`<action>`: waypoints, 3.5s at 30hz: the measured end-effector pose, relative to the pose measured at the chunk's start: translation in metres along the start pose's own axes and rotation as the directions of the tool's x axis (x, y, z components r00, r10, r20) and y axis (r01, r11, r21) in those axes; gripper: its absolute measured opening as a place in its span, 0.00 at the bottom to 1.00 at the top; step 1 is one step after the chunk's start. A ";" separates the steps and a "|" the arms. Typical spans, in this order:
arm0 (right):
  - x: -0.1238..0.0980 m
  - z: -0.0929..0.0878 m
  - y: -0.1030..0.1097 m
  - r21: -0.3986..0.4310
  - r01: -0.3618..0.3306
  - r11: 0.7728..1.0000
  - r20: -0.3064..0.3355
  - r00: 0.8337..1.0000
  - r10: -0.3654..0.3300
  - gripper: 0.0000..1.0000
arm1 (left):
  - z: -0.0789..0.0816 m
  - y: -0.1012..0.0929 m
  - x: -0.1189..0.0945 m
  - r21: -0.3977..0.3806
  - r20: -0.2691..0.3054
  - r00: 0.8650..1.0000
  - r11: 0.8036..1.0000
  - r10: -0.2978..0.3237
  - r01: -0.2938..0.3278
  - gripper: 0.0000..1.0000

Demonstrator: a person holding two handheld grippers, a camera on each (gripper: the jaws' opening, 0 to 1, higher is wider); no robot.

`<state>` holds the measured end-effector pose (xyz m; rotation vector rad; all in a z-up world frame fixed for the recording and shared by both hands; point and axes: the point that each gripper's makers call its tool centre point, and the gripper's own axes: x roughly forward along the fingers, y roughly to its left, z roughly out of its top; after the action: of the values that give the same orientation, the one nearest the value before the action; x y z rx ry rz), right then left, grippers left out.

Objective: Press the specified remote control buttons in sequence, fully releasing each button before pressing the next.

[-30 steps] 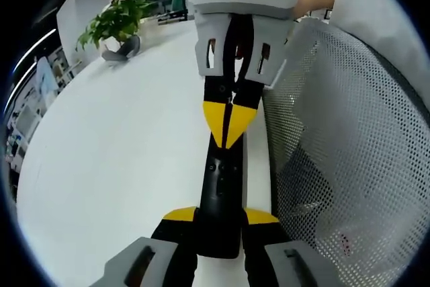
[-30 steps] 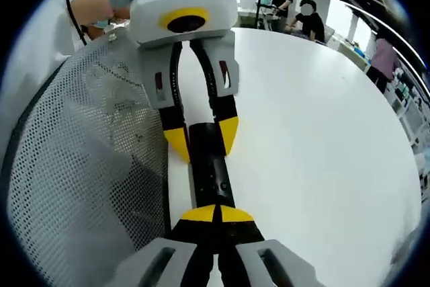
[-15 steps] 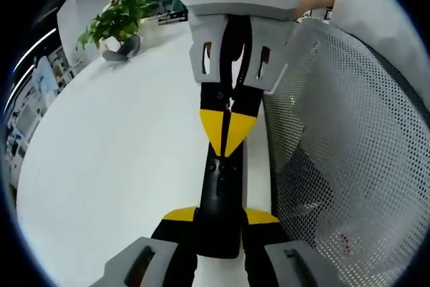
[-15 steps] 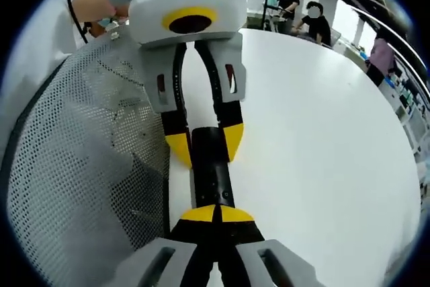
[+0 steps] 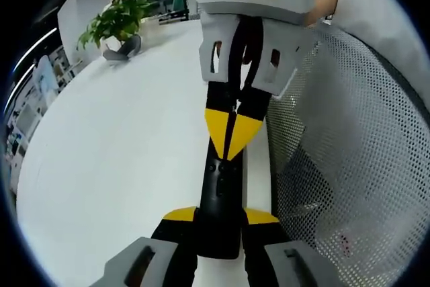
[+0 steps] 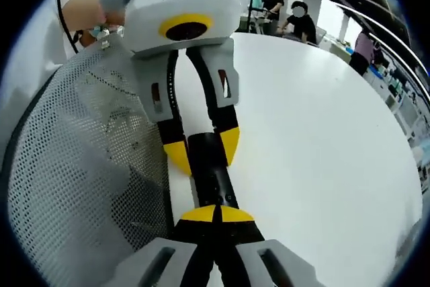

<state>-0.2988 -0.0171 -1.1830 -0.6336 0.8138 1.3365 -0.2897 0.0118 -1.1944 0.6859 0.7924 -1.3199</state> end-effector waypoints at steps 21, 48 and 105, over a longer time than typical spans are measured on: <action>0.013 0.002 0.010 -0.115 0.022 0.993 -0.076 0.997 -0.030 0.00 | 0.000 -0.001 -0.001 0.007 -0.004 1.000 1.000 -0.004 0.004 0.24; 0.006 0.004 -0.007 -0.206 0.028 0.978 -0.136 0.989 -0.057 0.00 | -0.002 -0.001 -0.002 0.006 -0.001 1.000 1.000 -0.003 0.003 0.24; 0.010 0.021 -0.002 0.111 -0.112 0.987 -0.054 0.992 0.118 0.00 | -0.002 -0.001 -0.002 -0.002 0.009 1.000 1.000 0.002 -0.002 0.24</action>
<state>-0.2934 0.0046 -1.1788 -0.5506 0.9773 1.3731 -0.2907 0.0140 -1.1937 0.6785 0.7855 -1.3192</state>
